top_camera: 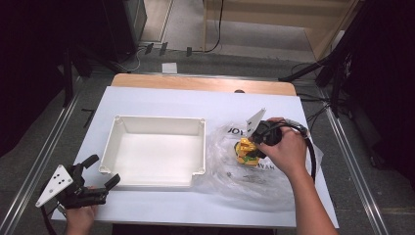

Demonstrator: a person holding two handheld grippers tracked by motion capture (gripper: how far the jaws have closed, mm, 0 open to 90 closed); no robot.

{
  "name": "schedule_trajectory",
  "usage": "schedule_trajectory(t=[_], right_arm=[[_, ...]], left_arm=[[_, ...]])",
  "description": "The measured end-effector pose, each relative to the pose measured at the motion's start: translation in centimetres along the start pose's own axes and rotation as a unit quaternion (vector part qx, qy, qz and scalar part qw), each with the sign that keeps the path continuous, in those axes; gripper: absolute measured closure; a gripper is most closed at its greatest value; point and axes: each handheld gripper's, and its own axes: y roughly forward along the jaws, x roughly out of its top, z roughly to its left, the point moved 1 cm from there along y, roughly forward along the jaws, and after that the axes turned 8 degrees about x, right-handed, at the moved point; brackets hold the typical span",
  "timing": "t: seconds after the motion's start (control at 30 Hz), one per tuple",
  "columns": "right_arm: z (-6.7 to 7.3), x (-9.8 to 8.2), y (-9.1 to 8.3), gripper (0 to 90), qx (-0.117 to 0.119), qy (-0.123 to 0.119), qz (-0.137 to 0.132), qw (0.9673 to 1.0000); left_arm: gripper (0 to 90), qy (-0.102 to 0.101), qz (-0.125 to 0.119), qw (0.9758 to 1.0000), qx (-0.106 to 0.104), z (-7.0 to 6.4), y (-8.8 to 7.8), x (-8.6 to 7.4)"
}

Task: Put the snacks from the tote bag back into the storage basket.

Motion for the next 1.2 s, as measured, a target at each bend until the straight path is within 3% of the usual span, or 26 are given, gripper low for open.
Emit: schedule_trajectory(t=[0.5,1.2], right_arm=[[0.4,1.0,-1.6,51.6,-0.005,-0.012,-0.011,0.9998],[0.7,3.1,-2.6,51.7,0.004,-0.037,-0.024,0.9990]], left_arm=[[0.0,-0.002,-0.001,1.0000,-0.001,0.0,-0.1,0.0],[0.0,0.007,0.004,1.0000,0.000,-0.2,0.0,-0.1]])
